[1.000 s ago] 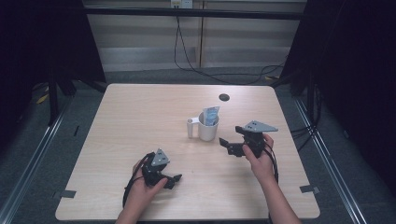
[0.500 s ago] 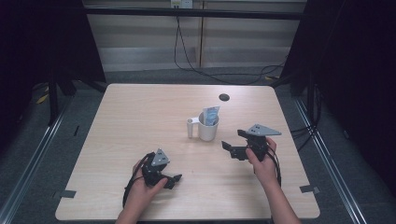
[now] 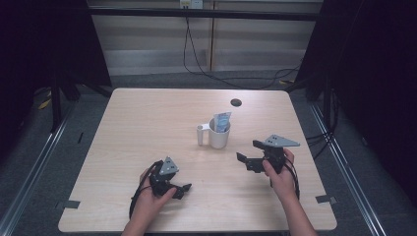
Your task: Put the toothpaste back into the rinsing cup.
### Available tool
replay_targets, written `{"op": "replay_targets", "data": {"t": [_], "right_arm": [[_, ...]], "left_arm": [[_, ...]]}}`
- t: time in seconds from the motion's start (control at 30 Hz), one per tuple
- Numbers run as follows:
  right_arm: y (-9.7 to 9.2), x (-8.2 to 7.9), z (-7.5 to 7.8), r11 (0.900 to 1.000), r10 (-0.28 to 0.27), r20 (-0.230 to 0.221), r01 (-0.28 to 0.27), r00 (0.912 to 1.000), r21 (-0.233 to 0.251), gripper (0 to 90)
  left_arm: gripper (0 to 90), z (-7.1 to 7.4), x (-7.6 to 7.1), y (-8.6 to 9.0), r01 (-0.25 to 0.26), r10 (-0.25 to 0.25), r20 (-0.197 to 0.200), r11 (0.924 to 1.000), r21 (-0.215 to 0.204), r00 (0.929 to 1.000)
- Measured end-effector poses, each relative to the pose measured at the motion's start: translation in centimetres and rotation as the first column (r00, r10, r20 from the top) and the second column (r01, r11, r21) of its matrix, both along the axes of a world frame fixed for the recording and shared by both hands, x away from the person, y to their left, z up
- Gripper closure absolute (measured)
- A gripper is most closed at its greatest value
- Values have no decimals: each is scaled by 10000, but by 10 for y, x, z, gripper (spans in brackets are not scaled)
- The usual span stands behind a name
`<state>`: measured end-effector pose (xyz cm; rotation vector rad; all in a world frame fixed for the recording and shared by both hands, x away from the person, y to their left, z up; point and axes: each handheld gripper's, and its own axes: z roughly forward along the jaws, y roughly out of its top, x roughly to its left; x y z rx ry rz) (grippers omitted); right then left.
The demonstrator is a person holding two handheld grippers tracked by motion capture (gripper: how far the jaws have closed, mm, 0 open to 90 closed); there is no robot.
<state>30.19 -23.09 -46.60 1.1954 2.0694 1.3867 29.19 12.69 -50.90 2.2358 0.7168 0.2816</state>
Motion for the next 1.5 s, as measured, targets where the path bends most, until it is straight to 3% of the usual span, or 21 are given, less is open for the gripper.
{"op": "replay_targets", "data": {"t": [1.5], "right_arm": [[-26,-20,-24,9995,291,-642,-297,9975,-77,137]], "left_arm": [[147,0,0,0,-13,13,0,10000,-12,10000]]}}
